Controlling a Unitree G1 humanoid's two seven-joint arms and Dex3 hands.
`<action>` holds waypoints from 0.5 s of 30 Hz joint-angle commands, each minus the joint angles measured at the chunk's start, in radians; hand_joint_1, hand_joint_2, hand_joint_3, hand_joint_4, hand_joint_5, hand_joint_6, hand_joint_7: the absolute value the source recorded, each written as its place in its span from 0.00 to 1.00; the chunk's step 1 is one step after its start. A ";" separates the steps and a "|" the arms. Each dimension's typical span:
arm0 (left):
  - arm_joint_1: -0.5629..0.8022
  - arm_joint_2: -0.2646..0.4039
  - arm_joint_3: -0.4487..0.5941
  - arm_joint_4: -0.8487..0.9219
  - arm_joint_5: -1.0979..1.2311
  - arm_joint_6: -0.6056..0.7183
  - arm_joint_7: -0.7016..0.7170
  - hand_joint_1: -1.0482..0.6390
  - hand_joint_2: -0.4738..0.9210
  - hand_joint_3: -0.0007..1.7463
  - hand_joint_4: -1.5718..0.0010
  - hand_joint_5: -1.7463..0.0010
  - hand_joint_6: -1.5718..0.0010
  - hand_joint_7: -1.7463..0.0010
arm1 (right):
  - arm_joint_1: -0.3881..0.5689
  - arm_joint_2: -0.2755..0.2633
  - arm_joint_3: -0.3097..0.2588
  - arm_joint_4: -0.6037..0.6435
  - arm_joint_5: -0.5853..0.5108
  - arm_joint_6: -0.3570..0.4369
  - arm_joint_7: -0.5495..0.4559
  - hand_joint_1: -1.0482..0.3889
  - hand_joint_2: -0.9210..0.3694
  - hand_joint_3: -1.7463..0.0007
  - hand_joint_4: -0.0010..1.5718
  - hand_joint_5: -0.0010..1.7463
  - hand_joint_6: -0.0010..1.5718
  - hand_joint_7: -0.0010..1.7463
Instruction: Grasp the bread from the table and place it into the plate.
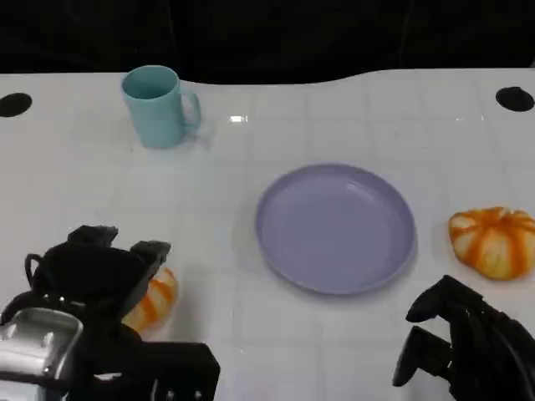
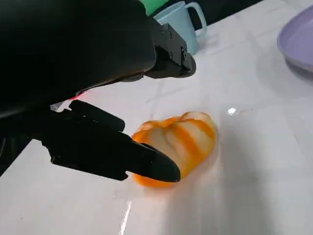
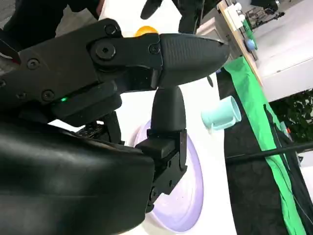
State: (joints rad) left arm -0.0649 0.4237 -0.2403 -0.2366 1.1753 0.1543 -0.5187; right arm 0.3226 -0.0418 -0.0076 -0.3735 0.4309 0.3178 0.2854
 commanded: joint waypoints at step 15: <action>-0.182 0.000 -0.125 0.508 -0.153 -0.050 0.229 0.32 0.97 0.00 0.92 0.96 0.88 0.99 | 0.007 -0.015 -0.013 -0.018 0.008 0.001 0.002 0.36 0.00 0.72 0.39 1.00 0.24 0.97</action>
State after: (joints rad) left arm -0.2271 0.4115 -0.3539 0.2032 1.0439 0.1074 -0.3219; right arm 0.3266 -0.0443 -0.0100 -0.3802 0.4294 0.3193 0.2855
